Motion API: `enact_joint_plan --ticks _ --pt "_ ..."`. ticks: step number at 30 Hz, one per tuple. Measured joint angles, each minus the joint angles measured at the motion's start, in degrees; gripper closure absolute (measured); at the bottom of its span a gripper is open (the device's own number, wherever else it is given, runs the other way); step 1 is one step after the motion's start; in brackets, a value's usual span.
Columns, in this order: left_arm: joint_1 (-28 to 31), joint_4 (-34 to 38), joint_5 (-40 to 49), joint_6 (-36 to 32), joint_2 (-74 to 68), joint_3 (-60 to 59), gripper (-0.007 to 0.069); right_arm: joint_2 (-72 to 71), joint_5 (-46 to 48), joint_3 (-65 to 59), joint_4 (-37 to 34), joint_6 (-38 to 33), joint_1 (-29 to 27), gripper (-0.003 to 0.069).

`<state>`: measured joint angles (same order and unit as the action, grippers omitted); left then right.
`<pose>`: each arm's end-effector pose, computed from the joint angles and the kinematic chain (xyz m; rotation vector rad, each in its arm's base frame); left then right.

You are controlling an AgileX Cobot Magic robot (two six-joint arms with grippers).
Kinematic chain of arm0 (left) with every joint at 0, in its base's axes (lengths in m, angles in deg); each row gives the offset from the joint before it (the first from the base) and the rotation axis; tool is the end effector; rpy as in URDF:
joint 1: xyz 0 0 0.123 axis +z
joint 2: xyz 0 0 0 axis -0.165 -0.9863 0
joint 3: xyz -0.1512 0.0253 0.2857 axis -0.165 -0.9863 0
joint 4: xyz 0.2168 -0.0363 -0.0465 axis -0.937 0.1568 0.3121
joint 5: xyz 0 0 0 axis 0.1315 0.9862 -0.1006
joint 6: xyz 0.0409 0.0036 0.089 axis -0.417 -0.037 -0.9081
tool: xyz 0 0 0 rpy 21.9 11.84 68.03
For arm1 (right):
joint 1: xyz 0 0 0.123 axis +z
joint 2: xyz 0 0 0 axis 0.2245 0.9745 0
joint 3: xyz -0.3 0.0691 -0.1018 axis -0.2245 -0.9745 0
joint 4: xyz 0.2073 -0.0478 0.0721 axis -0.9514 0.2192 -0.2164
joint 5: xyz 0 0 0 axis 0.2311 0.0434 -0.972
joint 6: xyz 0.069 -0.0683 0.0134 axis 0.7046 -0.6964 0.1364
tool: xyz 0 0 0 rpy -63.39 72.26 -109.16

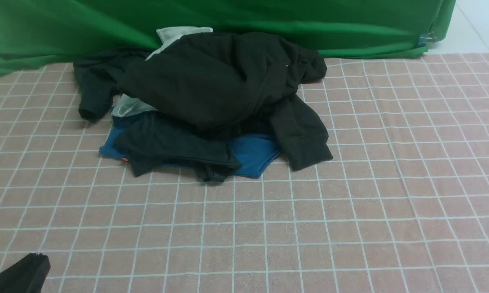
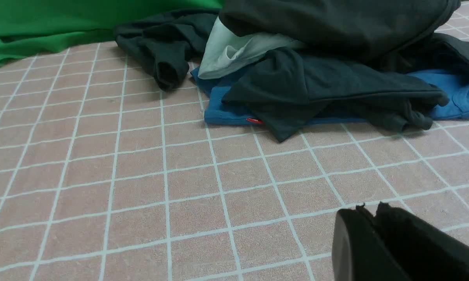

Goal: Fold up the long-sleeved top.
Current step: Spread the long sleeves with your arms and place them on the tabletop

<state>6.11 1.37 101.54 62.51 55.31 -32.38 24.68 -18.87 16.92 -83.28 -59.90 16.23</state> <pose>-0.0062 -0.0035 0.1812 0.1577 1.7817 -0.0153 -0.0046 -0.0009 0.1882 -0.0193 1.7090 0.0601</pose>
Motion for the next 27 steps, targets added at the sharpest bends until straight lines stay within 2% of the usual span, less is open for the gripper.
enact_joint_plan --ticks 4,14,25,27 --pt "0.0 -2.14 -2.69 -1.02 0.0 0.0 0.0614 0.0 0.0 0.0 0.0 0.0 0.0 0.0419" --pt "0.0 0.59 -8.36 -1.09 0.0 0.0 0.0614 0.0 0.0 0.0 0.0 0.0 0.0 0.0419" --pt "0.0 15.41 -14.8 -1.21 0.0 0.0 0.0614 0.0 0.0 0.0 0.0 0.0 0.0 0.0419" --pt "0.0 20.89 -15.68 -1.21 0.0 0.0 0.0614 0.0 0.0 0.0 0.0 0.0 0.0 0.0419"
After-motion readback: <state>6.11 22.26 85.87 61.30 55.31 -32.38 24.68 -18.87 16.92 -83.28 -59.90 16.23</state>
